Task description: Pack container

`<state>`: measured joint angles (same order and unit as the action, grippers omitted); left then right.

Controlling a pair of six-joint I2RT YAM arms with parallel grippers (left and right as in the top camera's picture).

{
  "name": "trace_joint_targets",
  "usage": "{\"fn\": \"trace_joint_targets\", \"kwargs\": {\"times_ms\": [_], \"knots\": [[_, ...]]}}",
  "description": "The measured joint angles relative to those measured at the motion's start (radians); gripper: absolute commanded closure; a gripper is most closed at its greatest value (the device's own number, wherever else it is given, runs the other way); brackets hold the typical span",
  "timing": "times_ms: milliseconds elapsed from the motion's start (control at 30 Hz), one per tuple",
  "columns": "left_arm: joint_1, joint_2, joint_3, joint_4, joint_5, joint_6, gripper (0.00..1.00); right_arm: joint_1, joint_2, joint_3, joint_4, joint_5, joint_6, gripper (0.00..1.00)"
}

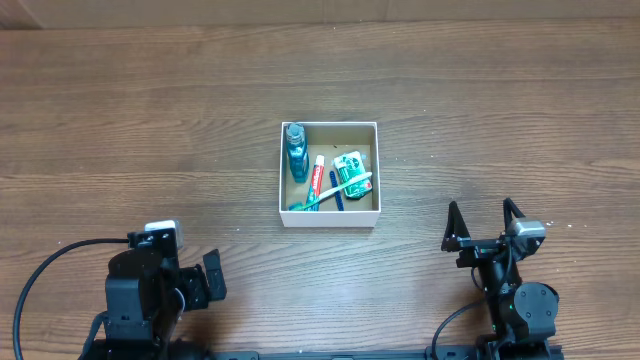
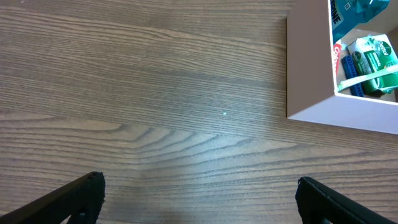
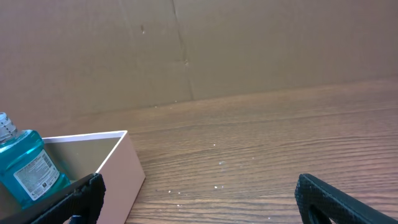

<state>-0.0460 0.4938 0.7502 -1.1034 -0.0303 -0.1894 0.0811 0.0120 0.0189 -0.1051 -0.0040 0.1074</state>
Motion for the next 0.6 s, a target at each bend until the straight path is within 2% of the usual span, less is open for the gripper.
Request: {"fn": "trace_joint_targets", "kwargs": {"times_ms": [67, 267, 600], "knots": [[0.000, 0.000, 0.000, 0.000, 0.000, 0.000, 0.00, 0.000, 0.000, 0.000, 0.000, 0.001, -0.005, 0.00], [0.000, 0.000, 0.000, 0.000, 0.000, 0.000, 0.00, 0.000, 0.000, 0.000, 0.000, 0.000, -0.193, 0.00], [0.000, 0.000, 0.000, 0.000, 0.000, 0.000, 0.00, 0.000, 0.000, 0.000, 0.000, 0.000, -0.241, 0.00]]}}
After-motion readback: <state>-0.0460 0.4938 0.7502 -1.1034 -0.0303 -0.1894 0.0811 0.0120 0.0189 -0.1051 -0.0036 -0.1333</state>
